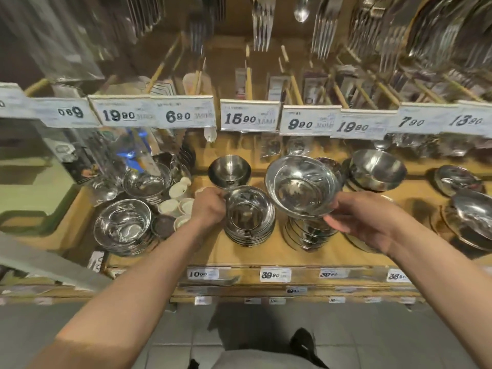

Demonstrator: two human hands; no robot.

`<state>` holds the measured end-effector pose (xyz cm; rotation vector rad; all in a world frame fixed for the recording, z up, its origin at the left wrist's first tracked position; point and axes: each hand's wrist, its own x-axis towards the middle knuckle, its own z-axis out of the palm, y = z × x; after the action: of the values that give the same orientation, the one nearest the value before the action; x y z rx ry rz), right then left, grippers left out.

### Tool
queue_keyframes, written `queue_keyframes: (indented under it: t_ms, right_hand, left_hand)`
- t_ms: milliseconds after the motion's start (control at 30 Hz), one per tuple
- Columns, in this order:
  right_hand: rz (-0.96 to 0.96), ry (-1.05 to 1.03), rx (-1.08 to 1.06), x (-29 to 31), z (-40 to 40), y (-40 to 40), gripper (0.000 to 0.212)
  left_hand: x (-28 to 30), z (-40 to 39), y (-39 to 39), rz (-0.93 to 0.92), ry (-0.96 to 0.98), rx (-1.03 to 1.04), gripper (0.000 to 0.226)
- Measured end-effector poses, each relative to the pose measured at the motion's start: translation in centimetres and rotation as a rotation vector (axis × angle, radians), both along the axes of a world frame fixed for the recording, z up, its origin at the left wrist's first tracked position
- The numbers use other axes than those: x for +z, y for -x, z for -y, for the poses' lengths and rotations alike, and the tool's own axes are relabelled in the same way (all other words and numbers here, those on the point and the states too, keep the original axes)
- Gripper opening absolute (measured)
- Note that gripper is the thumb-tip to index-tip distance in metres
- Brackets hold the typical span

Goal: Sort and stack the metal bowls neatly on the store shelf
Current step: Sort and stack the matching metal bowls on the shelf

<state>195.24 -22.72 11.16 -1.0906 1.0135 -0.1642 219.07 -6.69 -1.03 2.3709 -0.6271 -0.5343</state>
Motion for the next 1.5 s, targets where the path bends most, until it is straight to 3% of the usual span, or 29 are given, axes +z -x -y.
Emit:
queue_keyframes:
  t_ms: [567,767,1033,1500]
  right_hand:
    - [-0.019,-0.025,0.033,-0.3,-1.7,-1.6,0.011]
    - [-0.023,-0.071,-0.006,-1.7,-3.6,-3.0,0.015]
    - [0.02,-0.127,-0.007,-3.5,-5.5,-5.0,0.01]
    - [0.021,-0.122,-0.005,-4.1,-5.1,-5.1,0.017]
  left_hand:
    - [-0.1,1.0,-0.3,-0.009,-0.101,-0.036,0.035]
    - [-0.3,0.9,0.1,-0.016,-0.077,0.03,0.024]
    - [0.2,-0.5,1.4,0.083,-0.056,0.026,0.023]
    - [0.9,-0.6,1.8,0.042,-0.031,0.091,0.023]
